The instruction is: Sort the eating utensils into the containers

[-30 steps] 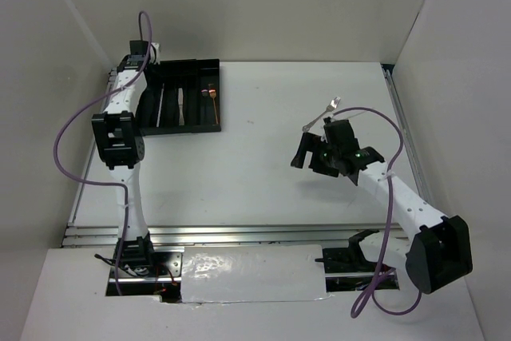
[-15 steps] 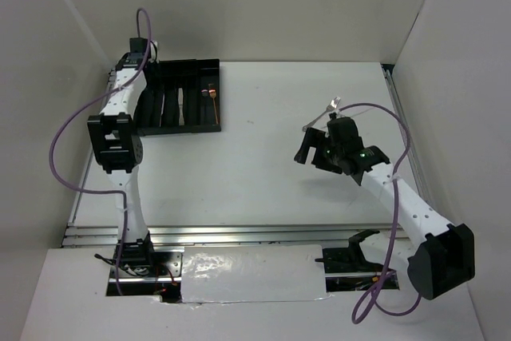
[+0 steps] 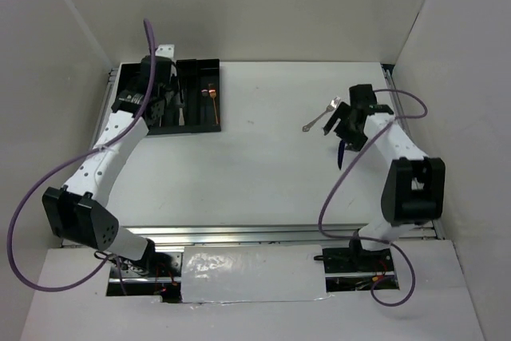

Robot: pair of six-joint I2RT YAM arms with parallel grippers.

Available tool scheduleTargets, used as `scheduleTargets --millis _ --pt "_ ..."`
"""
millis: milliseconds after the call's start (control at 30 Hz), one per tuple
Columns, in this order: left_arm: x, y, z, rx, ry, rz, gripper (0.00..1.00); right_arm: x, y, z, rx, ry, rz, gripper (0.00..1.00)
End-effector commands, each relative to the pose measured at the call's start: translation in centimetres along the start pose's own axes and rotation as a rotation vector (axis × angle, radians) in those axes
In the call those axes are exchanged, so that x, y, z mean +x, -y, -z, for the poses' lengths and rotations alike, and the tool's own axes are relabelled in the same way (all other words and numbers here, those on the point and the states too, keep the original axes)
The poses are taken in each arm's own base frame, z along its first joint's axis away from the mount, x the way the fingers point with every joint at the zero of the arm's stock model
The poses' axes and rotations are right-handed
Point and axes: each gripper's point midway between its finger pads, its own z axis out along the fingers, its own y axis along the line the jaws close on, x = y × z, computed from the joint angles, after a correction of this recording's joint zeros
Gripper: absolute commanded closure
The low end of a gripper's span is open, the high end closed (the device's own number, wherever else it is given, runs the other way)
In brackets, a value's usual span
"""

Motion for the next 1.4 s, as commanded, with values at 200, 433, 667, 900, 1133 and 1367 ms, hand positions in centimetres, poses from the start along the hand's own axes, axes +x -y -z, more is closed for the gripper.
scheduleTargets --millis 200,433,667,900,1133,1367 --pt "5.9 -0.3 0.8 0.089 -0.061 0.127 0.51 -8.2 -6.7 -5.4 0.018 -0.019 0.023 0.2" --pt "7.0 -0.1 0.1 0.086 -0.108 0.083 0.52 -7.2 -7.4 -12.2 0.133 -0.108 0.007 0.42" --pt "7.1 -0.5 0.1 0.091 -0.1 0.075 0.52 -6.2 -7.6 -14.8 0.183 -0.128 0.02 0.46" --pt "7.1 -1.1 0.2 0.092 -0.103 0.086 0.52 -5.4 -7.8 -16.3 0.241 -0.152 0.061 0.91" --pt "6.2 -2.1 1.0 0.094 -0.077 0.115 0.51 -4.9 -9.3 -16.4 0.19 -0.148 0.109 0.9" --pt "6.7 -2.5 1.5 0.103 -0.122 0.17 0.52 1.8 -14.8 -13.9 -0.034 -0.3 0.228 0.94"
